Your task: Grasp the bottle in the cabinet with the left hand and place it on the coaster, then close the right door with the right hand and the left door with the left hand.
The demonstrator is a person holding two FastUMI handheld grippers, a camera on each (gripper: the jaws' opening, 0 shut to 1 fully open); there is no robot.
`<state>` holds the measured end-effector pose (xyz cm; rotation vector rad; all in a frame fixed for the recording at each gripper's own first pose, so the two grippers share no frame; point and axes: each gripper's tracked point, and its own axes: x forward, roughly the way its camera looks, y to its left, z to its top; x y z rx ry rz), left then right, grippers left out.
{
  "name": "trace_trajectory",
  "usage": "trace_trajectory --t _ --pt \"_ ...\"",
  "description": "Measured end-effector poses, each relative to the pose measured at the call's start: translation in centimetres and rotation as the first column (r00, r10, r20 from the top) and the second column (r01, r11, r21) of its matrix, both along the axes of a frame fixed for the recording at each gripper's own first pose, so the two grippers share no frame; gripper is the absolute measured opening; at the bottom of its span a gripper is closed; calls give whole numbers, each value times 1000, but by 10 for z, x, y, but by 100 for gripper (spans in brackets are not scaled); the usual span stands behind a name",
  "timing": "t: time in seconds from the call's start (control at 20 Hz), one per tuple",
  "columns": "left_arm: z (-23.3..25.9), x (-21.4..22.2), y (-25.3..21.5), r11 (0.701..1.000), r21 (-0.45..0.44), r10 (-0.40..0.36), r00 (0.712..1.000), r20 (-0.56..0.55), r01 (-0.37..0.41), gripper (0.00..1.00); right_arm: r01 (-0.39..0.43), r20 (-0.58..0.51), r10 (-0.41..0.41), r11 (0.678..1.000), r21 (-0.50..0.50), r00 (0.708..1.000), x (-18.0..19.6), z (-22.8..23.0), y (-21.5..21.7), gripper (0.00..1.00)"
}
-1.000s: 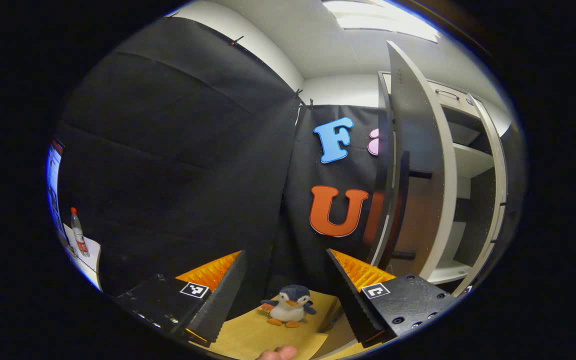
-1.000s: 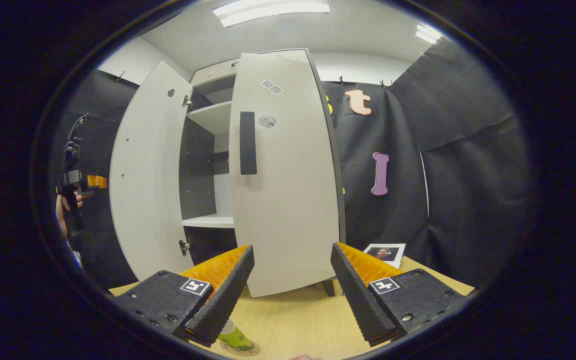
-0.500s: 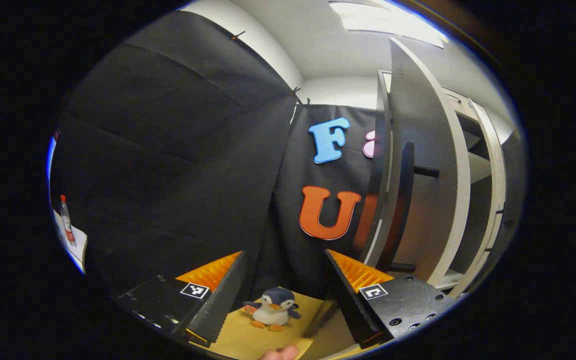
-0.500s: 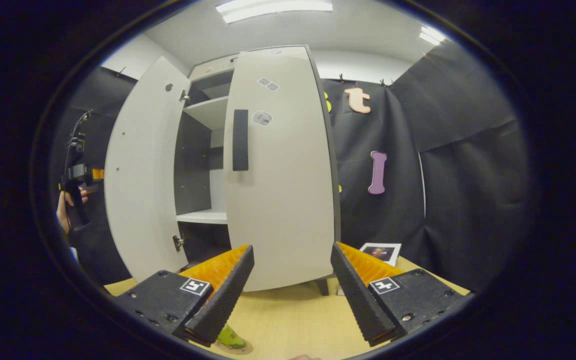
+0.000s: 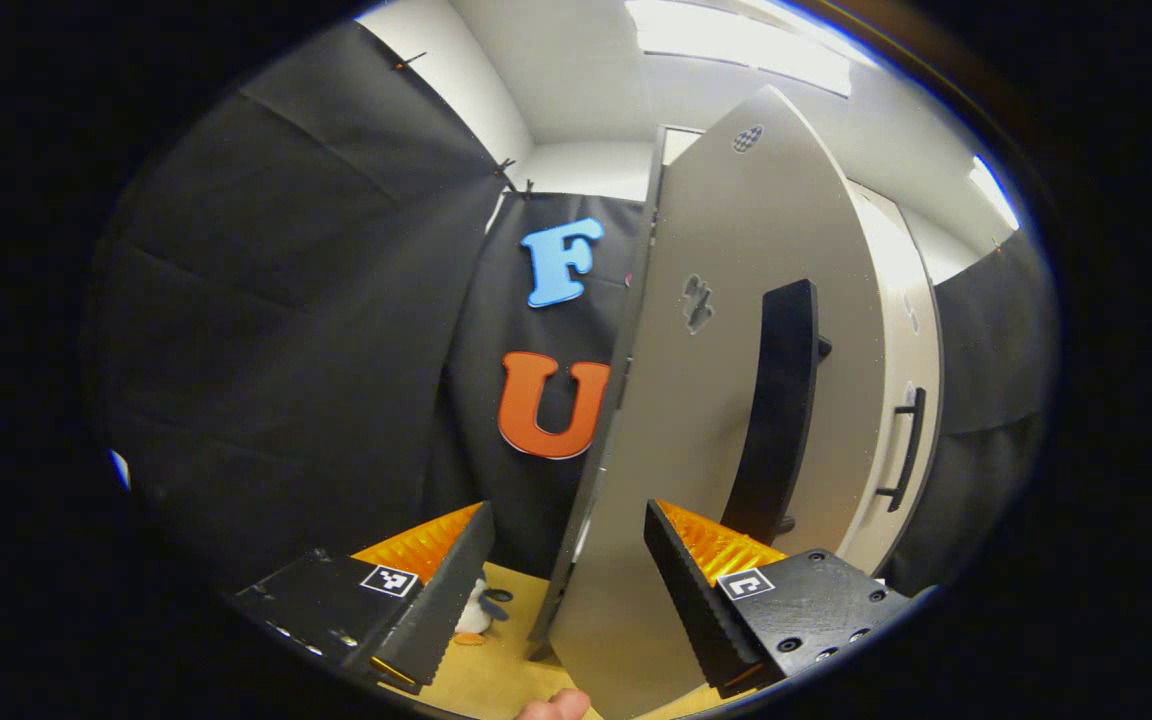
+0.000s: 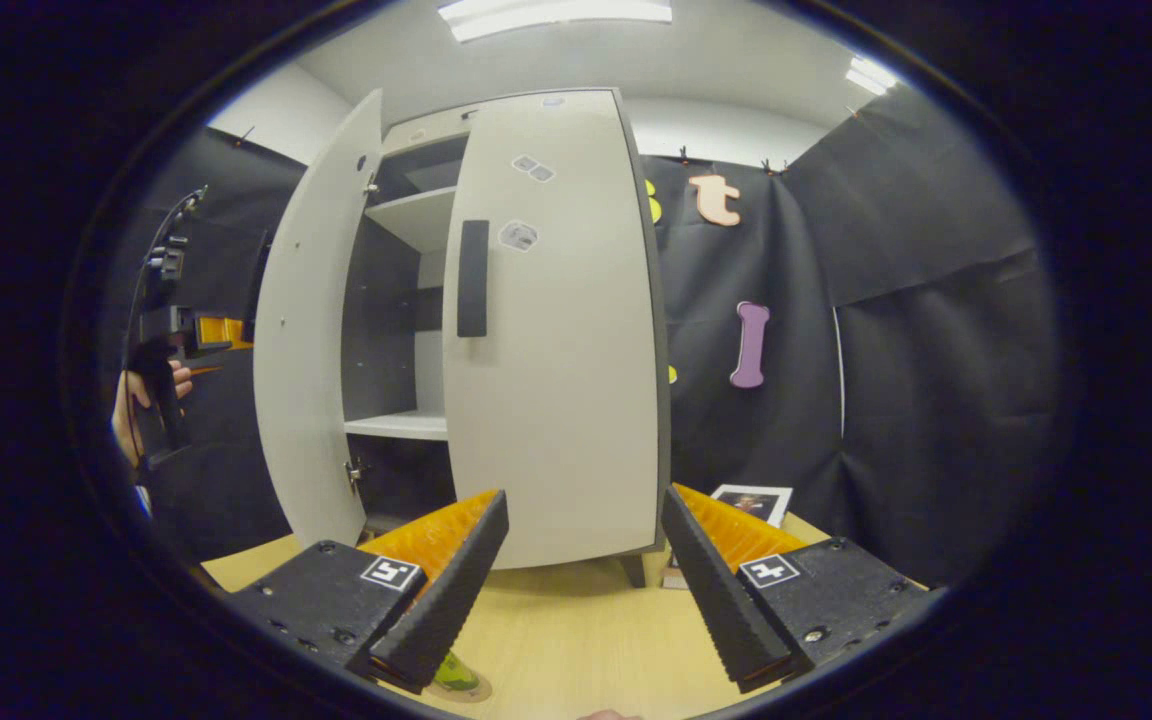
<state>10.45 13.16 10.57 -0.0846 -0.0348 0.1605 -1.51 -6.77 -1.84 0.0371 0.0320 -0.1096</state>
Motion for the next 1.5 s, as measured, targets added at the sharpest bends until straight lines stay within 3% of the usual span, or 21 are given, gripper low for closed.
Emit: trace_trajectory --t 0.15,0.2,0.3,0.5,0.55,0.7,0.75,0.8,1.0,1.05,1.1,1.15,1.2,1.25,1.3,1.5 --pt "-3 9 -24 997 -21 -74 997 -4 74 99 26 7 -26 1000 4 1000 -3 2 -8 99" --pt "-3 9 -26 996 -21 -82 997 1 82 95 33 8 -33 999 3 999 -5 2 -9 100" --pt "0 10 -33 996 -4 -92 996 12 92 100 37 8 -37 999 -5 999 -5 4 -9 100" --pt "-5 -7 -47 994 16 -105 994 12 105 100 19 1 -19 1000 -13 1000 0 4 -2 100" --pt "-11 -16 -54 994 11 -108 994 2 108 95 11 2 -11 1000 -10 1000 1 4 2 100" --pt "-42 -42 -74 994 -20 -107 994 -22 106 95 -16 8 17 1000 -12 1000 6 5 17 100" --pt "-53 -49 -78 995 -26 -101 994 -29 100 100 -28 6 28 1000 -12 1000 6 4 22 100" --pt "-64 -56 -82 995 -25 -95 995 -34 94 95 -41 1 41 999 -12 999 6 1 27 100" --pt "-100 -85 -84 999 -18 -46 998 -53 45 95 -90 -17 91 995 36 996 1 -9 50 100" --pt "-105 -89 -88 999 -10 -50 997 -50 50 100 -100 -24 102 993 58 995 -1 -12 56 100" --pt "-108 -93 -87 999 16 -45 998 -53 46 95 -101 -24 102 992 71 994 -3 -13 58 100" --pt "-111 -98 -83 998 48 -35 998 -57 38 100 -99 -22 101 992 76 995 -5 -13 59 100" --pt "-112 -101 -82 997 75 -31 998 -58 35 95 -95 -23 97 993 77 995 -6 -12 59 100" --pt "-112 -103 -85 995 86 -38 998 -58 43 100 -91 -23 93 993 76 995 -6 -12 56 99" --pt "-112 -104 -89 995 87 -51 997 -56 56 95 -85 -24 87 993 77 996 -6 -14 53 99" --pt "-106 -105 -92 992 102 -66 997 -37 69 95 -53 -13 54 996 78 998 -6 -13 36 100"
